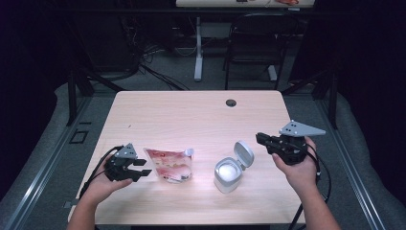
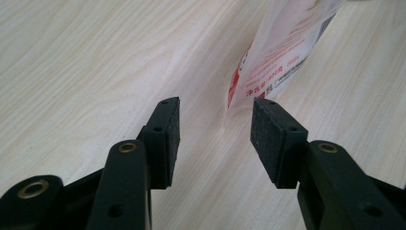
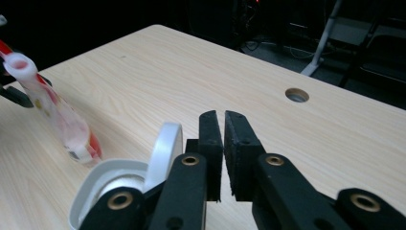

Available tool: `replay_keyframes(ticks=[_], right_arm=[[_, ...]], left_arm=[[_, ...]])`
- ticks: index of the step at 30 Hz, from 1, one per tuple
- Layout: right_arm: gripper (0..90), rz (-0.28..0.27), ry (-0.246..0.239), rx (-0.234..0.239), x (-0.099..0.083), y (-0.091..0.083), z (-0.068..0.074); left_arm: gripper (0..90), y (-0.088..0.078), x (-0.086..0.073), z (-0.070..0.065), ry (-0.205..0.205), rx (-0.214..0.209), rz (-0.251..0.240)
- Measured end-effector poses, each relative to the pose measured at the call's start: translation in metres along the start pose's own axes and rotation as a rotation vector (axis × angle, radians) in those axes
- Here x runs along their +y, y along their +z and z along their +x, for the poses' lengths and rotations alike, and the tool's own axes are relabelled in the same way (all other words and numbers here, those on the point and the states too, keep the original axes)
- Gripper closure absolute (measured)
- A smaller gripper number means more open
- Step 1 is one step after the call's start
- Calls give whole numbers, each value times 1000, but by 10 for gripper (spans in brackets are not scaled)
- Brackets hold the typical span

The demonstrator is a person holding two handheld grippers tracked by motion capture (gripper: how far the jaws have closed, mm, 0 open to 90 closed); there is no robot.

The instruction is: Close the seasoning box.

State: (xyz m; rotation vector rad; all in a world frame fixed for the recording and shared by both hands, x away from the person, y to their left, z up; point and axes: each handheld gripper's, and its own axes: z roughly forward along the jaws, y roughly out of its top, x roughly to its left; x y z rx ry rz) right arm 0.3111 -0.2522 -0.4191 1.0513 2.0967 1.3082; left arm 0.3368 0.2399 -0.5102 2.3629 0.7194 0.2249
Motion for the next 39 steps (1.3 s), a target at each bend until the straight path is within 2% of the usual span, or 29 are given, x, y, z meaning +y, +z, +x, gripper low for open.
replay_keyframes(ticks=[2, 5, 11, 22, 34, 39], right_arm=[[900, 12, 4, -6, -5, 0, -3], [900, 22, 28, -5, -14, 1, -6], [900, 62, 41, 6, -28, 7, -8], [900, 69, 68, 49, -43, 19, 3], [900, 79, 56, 94, -52, 25, 17], [900, 75, 70, 112, -57, 29, 22]], left_arm=[[535, -1, 0, 1, 4, 1, 3], [535, -1, -1, 1, 1, 5, -1], [535, -3, -1, 2, -1, 7, -1], [535, -3, -2, 2, -2, 10, 1], [535, -2, -2, 2, -4, 8, 4], [535, -2, -3, 3, -3, 11, 4]])
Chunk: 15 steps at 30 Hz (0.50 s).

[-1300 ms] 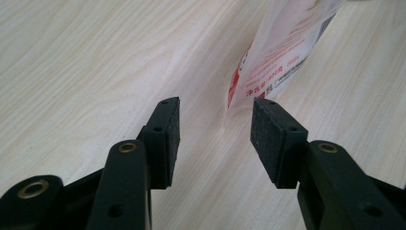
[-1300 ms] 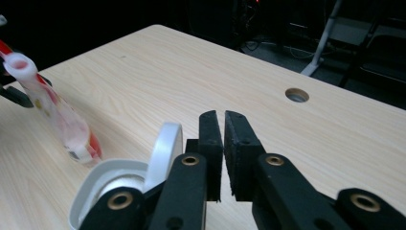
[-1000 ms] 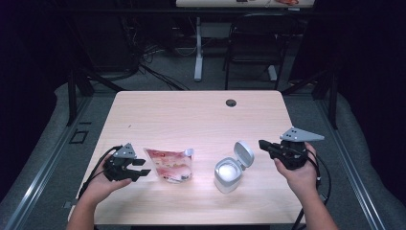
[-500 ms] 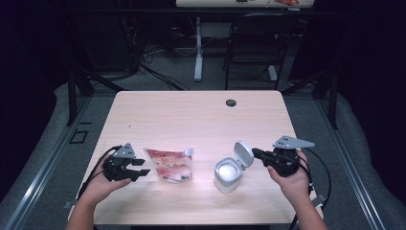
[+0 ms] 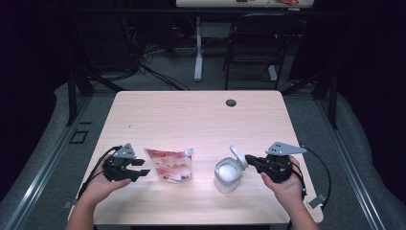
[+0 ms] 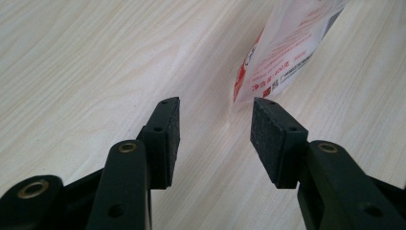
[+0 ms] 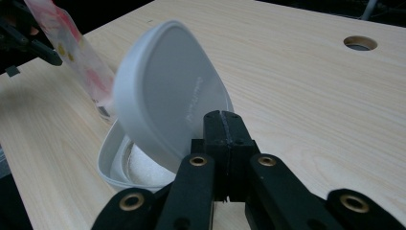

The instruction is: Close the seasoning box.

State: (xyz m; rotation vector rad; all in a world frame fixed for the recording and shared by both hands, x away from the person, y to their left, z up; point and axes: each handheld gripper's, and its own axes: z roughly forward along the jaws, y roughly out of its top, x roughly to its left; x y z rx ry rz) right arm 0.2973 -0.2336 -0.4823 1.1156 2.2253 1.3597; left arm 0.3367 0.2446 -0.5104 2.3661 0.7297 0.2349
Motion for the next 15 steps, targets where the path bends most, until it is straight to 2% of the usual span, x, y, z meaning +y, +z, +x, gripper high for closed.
replay_keyframes(ticks=[1, 6, 9, 15], right_arm=[[900, 10, -9, 2, -1, 0, 0], [900, 0, 10, 10, -7, 2, 1], [890, -15, 31, 14, -9, 0, -1], [858, -30, 43, 2, -14, -8, -4]], left_arm=[[535, 0, 0, 0, 0, 0, 1], [535, 0, 0, 0, 1, 1, 4], [535, 0, 0, 0, 2, 4, 7], [535, 1, -1, 1, -3, 6, 7]])
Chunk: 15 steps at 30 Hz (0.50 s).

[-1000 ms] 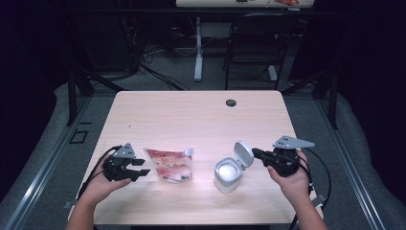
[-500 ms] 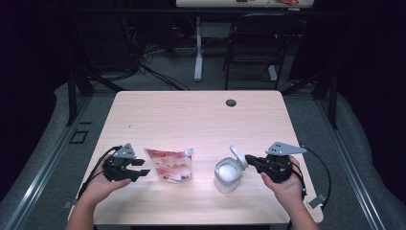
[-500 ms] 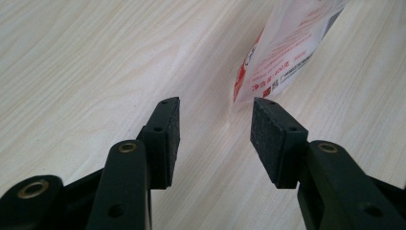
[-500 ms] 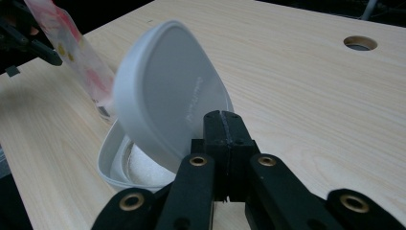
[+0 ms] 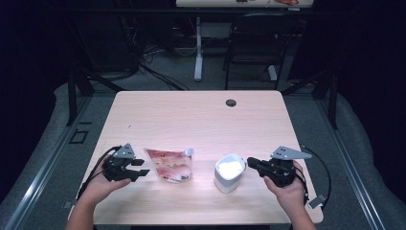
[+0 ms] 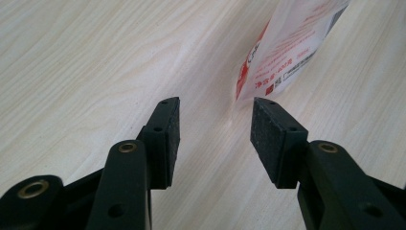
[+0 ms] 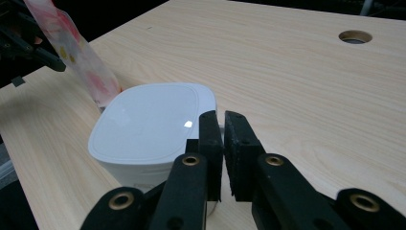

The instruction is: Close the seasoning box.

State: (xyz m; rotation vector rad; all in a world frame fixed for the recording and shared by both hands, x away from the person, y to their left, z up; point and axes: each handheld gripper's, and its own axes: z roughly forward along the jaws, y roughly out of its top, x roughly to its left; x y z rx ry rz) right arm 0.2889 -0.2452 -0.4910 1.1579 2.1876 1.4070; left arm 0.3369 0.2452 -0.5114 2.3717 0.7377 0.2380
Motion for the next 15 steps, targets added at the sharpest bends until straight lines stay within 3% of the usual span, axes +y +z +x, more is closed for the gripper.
replay_keyframes(ticks=[15], right_arm=[[600, 22, 38, -53, -20, -8, -15]], left_arm=[[530, 1, 0, -1, 4, 8, 9]])
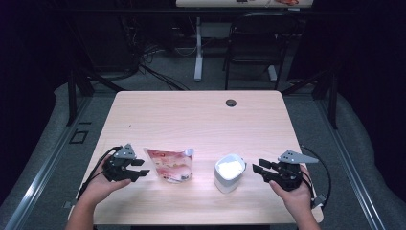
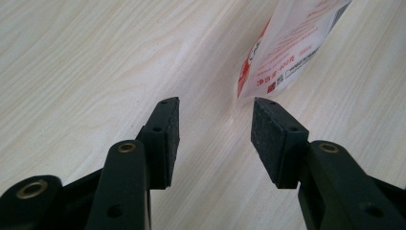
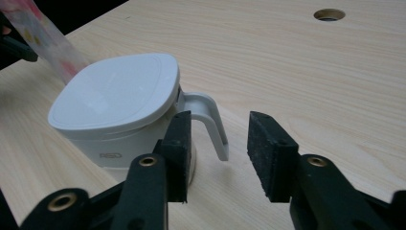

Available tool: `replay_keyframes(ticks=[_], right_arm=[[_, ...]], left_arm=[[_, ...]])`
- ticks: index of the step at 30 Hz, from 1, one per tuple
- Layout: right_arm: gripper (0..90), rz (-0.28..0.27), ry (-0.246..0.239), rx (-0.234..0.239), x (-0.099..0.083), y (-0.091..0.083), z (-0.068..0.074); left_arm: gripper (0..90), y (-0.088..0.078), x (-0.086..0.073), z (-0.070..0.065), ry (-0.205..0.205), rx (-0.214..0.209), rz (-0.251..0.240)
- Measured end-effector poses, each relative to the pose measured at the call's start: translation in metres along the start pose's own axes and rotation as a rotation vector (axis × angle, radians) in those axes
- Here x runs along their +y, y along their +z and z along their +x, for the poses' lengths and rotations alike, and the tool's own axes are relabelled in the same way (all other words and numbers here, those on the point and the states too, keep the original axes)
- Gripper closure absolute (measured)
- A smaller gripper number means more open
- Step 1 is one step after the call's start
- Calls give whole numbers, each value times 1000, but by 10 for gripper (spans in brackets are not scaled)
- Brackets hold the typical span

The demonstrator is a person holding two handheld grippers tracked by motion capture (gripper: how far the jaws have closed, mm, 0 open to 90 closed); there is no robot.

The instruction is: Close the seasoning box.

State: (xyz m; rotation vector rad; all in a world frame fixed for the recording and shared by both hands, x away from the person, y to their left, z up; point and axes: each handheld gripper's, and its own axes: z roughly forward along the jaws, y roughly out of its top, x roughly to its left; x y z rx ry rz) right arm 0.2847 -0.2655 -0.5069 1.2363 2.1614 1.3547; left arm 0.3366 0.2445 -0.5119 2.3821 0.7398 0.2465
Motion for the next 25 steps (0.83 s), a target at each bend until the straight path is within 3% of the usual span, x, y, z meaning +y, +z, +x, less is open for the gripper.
replay_keyframes(ticks=[6, 13, 16, 25], right_arm=[[513, -30, 11, -57, -7, -1, -6], [464, -12, 36, -137, -22, -2, -21], [465, 20, 56, -145, -30, 1, -26], [457, 47, 74, -163, -39, 8, -29]], left_arm=[[527, 1, -2, 2, -5, -4, -1], [507, 2, -3, 3, -6, 5, -5], [507, 2, -3, 3, -8, 5, -4], [505, 0, -3, 6, -10, 14, -6]])
